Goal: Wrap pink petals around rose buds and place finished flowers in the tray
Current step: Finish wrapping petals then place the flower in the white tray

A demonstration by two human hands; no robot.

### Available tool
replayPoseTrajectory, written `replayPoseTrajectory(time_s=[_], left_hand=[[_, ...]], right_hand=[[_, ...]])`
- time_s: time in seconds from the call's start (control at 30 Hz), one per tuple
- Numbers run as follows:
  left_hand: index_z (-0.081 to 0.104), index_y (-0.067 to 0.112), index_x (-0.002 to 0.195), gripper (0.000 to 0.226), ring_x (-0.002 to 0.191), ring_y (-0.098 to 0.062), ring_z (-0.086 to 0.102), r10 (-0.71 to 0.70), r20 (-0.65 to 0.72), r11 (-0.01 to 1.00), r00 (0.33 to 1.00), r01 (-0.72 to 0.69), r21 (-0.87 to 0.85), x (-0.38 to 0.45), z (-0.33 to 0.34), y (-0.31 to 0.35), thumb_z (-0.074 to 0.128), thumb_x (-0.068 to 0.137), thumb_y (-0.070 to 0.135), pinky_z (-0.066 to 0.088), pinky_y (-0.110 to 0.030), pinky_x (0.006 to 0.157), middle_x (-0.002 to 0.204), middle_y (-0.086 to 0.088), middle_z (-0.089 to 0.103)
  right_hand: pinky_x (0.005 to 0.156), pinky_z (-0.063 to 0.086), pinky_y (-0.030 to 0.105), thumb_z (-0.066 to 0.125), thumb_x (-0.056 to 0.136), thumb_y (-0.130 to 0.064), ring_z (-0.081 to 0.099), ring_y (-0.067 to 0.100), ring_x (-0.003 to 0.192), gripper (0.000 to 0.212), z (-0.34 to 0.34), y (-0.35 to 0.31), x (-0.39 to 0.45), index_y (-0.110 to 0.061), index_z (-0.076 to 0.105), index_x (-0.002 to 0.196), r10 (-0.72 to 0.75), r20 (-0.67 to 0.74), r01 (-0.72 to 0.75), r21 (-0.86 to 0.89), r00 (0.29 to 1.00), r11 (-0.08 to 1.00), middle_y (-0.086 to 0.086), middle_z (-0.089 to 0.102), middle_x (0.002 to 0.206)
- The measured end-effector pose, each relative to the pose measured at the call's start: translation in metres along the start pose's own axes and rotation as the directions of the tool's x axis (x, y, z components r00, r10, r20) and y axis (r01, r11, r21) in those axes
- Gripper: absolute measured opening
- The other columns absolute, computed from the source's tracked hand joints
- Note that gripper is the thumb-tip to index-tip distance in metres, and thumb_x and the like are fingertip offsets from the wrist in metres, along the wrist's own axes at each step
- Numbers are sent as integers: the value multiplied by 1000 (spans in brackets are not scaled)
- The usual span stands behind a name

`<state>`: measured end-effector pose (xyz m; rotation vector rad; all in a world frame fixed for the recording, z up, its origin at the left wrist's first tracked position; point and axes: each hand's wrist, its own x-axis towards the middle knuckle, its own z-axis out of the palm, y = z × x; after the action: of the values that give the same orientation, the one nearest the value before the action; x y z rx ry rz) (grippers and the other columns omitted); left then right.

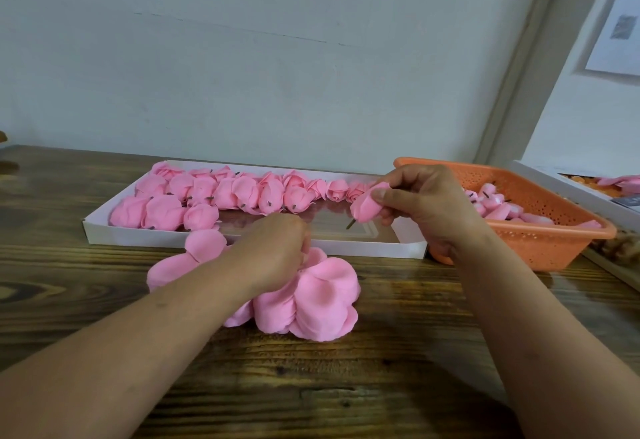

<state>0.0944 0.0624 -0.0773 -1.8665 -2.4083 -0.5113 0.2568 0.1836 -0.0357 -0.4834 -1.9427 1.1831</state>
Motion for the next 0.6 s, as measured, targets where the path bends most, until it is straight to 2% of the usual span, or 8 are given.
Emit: replayPoseTrajectory(time_s=[0.1, 0.2, 0.33, 0.4, 0.47, 0.53, 0.6], left_hand=[[65, 9, 83, 11, 80, -23, 59, 13, -16, 1000, 1000, -13, 6, -3, 2, 1, 55, 87, 6, 40, -30, 63, 84, -3, 64], [59, 14, 71, 19, 71, -18, 55, 22, -86, 997, 996, -28, -71, -6, 0, 0, 52, 80, -1, 37, -30, 58, 74, 5, 58], [50, 18, 74, 20, 77, -17, 46, 11, -228, 980, 974, -55, -189, -7, -8, -2, 50, 88, 5, 39, -34, 70, 79, 6, 46], [45, 21, 75, 21, 76, -20, 50, -18, -231, 975, 973, -34, -221, -8, -11, -1, 48, 91, 8, 40, -35, 67, 75, 6, 51], [47, 21, 76, 20, 67, -16, 52, -58, -217, 965, 974, -1, -263, -9, -12, -2, 50, 90, 7, 37, -31, 59, 67, 9, 54], [50, 24, 75, 23, 60, -7, 51, -126, -180, 922, 976, 48, -383, -9, -13, -2, 55, 87, 4, 36, -25, 55, 62, 8, 59], [58, 22, 82, 19, 59, -7, 54, -188, -111, 844, 976, 103, -526, -8, -16, -3, 61, 86, 4, 39, -23, 56, 65, 2, 65]], right_hand=[[50, 52, 22, 61, 82, 10, 57, 12, 48, 9, 1, 0, 0, 4, 64, 76, 4, -1, -4, -3, 1000, 1000, 20, 65, 73], [49, 52, 22, 61, 82, 10, 57, 11, 48, 7, 0, 0, 0, 6, 64, 77, 1, -3, -1, -7, 1000, 1000, 22, 64, 75], [50, 52, 22, 61, 82, 10, 57, 11, 48, 8, -1, 0, 1, 5, 64, 77, -1, -8, 1, -4, 1000, 1000, 23, 64, 76], [49, 52, 21, 61, 82, 10, 57, 11, 48, 7, -1, 0, 1, 6, 64, 78, -6, -3, 6, 7, 1000, 1000, 21, 64, 74], [50, 52, 22, 61, 82, 10, 57, 12, 48, 4, 0, 0, 1, 9, 64, 80, -14, 6, 14, 11, 1000, 1000, 19, 64, 70], [50, 52, 22, 61, 82, 10, 57, 13, 48, 3, 1, -1, 0, 11, 64, 83, -19, 10, 19, 7, 1000, 1000, 19, 64, 70], [50, 52, 22, 61, 82, 9, 57, 13, 48, 3, 1, -1, -1, 10, 64, 83, -24, 13, 24, 8, 1000, 1000, 20, 64, 71]])
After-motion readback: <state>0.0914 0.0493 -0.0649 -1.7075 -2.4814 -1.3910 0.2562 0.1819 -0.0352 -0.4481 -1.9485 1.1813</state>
